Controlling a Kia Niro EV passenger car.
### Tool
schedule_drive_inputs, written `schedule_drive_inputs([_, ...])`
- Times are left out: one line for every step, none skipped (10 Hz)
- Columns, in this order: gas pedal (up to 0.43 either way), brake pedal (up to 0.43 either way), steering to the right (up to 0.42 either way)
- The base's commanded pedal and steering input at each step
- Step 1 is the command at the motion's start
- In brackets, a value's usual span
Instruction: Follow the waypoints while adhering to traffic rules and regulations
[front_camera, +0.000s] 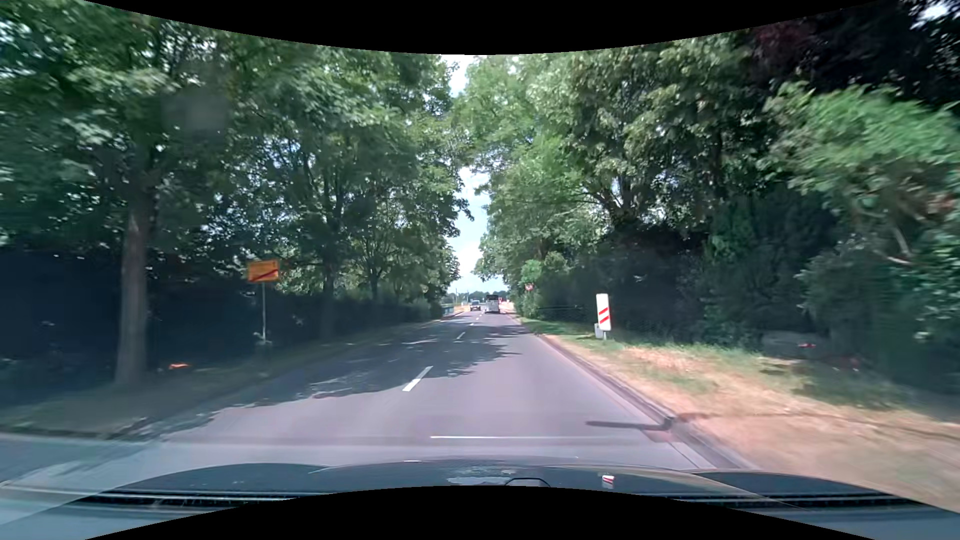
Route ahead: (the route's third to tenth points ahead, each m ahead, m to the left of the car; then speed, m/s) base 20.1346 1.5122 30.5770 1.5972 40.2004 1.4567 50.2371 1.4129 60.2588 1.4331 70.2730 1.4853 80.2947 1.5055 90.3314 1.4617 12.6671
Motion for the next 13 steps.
schedule_drive_inputs([0.15,0.0,0.005])
schedule_drive_inputs([0.15,0.0,0.004])
schedule_drive_inputs([0.15,0.0,0.004])
schedule_drive_inputs([0.15,0.0,0.004])
schedule_drive_inputs([0.15,0.0,0.003])
schedule_drive_inputs([0.15,0.0,0.001])
schedule_drive_inputs([0.15,0.0,-0.002])
schedule_drive_inputs([0.15,0.0,-0.004])
schedule_drive_inputs([0.15,0.0,-0.003])
schedule_drive_inputs([0.15,0.0,-0.003])
schedule_drive_inputs([0.15,0.0,-0.003])
schedule_drive_inputs([0.15,0.0,-0.004])
schedule_drive_inputs([0.15,0.0,-0.004])
